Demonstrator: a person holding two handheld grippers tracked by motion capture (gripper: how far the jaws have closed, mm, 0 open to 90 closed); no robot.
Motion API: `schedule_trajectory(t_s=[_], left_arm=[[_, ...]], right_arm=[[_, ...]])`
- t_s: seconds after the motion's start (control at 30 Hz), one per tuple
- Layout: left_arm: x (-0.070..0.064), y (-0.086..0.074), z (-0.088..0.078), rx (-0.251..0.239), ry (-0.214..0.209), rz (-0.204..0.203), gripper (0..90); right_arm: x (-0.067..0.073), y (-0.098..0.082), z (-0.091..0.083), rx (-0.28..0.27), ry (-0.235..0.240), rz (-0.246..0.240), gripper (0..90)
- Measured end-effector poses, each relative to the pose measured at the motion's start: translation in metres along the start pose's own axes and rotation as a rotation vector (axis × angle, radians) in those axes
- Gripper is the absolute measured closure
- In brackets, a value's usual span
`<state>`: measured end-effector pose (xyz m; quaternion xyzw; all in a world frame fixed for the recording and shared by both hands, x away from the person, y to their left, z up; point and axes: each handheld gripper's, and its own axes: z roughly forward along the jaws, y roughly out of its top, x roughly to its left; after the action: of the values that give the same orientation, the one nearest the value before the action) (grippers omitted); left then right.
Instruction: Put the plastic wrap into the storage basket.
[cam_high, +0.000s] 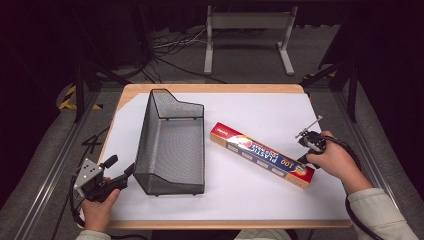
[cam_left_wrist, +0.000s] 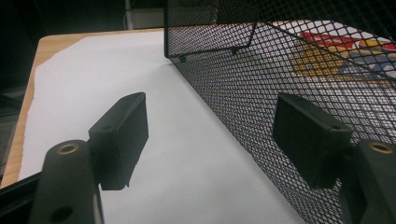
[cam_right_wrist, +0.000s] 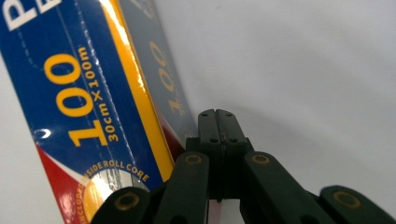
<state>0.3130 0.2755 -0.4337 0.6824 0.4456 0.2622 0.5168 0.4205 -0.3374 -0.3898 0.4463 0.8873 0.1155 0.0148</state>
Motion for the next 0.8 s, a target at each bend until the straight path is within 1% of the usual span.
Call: schedule_trajectory(t_s=[0.03,0.07,0.13,0.17,0.2,0.23,0.27,0.3,0.33,0.37,0.4,0.43,0.5,0.53,0.6,0.63,0.7,0.73,0.8], left_arm=[[0.000,0.000,0.000,0.000,0.000,0.000,27.8],[0.000,0.000,0.000,0.002,-0.001,0.002,27.8],[0.000,0.001,0.000,0.002,0.000,0.001,27.9],[0.000,0.001,0.001,-0.002,0.002,-0.003,27.9],[0.000,0.001,0.001,-0.003,0.002,-0.002,27.9],[0.000,0.001,0.001,-0.003,0.002,-0.002,27.9],[0.000,0.002,0.001,-0.004,0.004,-0.003,27.9],[0.000,0.002,0.001,-0.004,0.004,-0.003,27.9],[0.000,0.002,0.002,-0.004,0.006,-0.003,27.9],[0.000,0.002,0.002,-0.003,0.006,0.000,27.9],[0.000,0.002,0.002,-0.003,0.007,0.000,27.9],[0.000,0.002,0.002,-0.002,0.009,0.000,27.9],[0.000,0.002,0.002,-0.005,0.014,-0.002,27.9],[0.000,0.001,0.002,-0.006,0.016,-0.003,27.9],[0.000,0.001,0.001,-0.012,0.018,-0.009,27.9],[0.001,0.002,0.000,-0.009,0.018,-0.006,27.9],[0.000,0.002,0.000,-0.010,0.019,-0.006,27.9],[0.000,0.001,0.000,-0.010,0.021,-0.007,27.9],[0.000,0.001,0.000,-0.010,0.021,-0.006,27.9]], right_arm=[[0.000,0.000,0.000,0.000,0.000,0.000,90.0],[0.002,-0.001,0.000,0.003,0.004,-0.011,90.0],[0.005,-0.002,0.000,-0.003,-0.009,-0.018,90.0],[0.004,-0.002,-0.002,-0.019,-0.006,-0.007,89.9],[0.004,-0.001,-0.005,-0.059,-0.011,-0.006,86.1],[0.004,-0.001,-0.005,-0.059,-0.011,-0.006,86.1],[0.004,-0.001,-0.011,-0.111,-0.050,-0.012,83.6],[0.004,-0.001,-0.011,-0.111,-0.050,-0.012,83.6],[0.004,-0.001,-0.014,-0.137,-0.054,-0.013,78.7],[0.005,0.000,-0.017,-0.197,-0.059,-0.020,76.1],[0.007,0.000,-0.020,-0.232,-0.057,-0.020,73.1],[0.008,0.000,-0.024,-0.274,-0.059,-0.020,67.4],[0.012,0.000,-0.030,-0.371,-0.064,-0.043,61.7],[0.015,0.000,-0.033,-0.416,-0.058,-0.048,56.0],[0.023,0.001,-0.040,-0.557,-0.044,-0.070,45.2],[0.026,0.001,-0.043,-0.602,-0.032,-0.082,43.5],[0.033,0.002,-0.047,-0.653,-0.006,-0.103,40.7],[0.038,0.003,-0.049,-0.696,0.005,-0.128,36.9],[0.046,0.004,-0.052,-0.765,0.031,-0.159,33.3]])
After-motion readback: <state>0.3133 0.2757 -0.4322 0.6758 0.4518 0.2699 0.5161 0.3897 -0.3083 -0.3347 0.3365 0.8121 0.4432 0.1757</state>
